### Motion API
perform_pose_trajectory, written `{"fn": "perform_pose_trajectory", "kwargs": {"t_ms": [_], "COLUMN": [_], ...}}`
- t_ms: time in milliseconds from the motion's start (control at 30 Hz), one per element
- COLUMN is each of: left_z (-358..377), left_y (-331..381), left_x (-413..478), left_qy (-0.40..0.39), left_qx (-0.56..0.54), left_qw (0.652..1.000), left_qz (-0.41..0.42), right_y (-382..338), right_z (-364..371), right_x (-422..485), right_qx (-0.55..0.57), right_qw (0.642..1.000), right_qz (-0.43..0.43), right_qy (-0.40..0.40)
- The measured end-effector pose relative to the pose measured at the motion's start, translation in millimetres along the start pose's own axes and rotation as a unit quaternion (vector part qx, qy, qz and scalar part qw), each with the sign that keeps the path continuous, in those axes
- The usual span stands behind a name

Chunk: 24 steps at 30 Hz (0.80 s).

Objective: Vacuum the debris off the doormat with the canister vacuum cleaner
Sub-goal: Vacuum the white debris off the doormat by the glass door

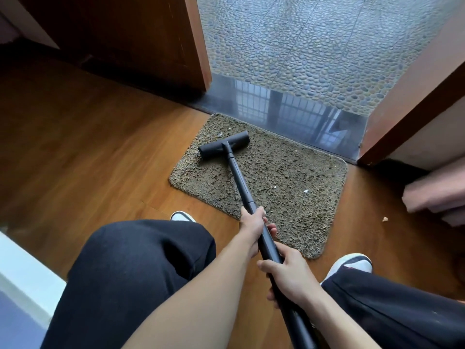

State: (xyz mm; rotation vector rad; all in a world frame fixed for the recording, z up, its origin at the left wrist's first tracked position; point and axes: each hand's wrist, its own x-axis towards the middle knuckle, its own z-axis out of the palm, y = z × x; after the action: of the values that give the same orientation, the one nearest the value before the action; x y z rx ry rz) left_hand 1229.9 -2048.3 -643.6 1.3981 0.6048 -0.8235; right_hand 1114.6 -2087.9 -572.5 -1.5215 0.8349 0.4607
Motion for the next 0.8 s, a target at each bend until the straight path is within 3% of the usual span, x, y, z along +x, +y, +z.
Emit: {"fn": "perform_pose_trajectory", "kwargs": {"t_ms": [533,800], "left_z": [0.5,-6.0], "left_y": [68.5,72.1], "left_x": [71.7,56.1], "left_qy": [0.0,0.013], "left_qx": [0.012,0.053], "left_qw": [1.0,0.998], "left_qz": [-0.004,-0.005], "right_y": [-60.0,-61.1], "right_z": [9.1,16.2], "right_x": [77.1,65.4], "right_qx": [0.016,0.037], "right_qw": [1.0,0.999], "right_qz": [0.001,0.018], "right_qy": [-0.015,-0.024]}}
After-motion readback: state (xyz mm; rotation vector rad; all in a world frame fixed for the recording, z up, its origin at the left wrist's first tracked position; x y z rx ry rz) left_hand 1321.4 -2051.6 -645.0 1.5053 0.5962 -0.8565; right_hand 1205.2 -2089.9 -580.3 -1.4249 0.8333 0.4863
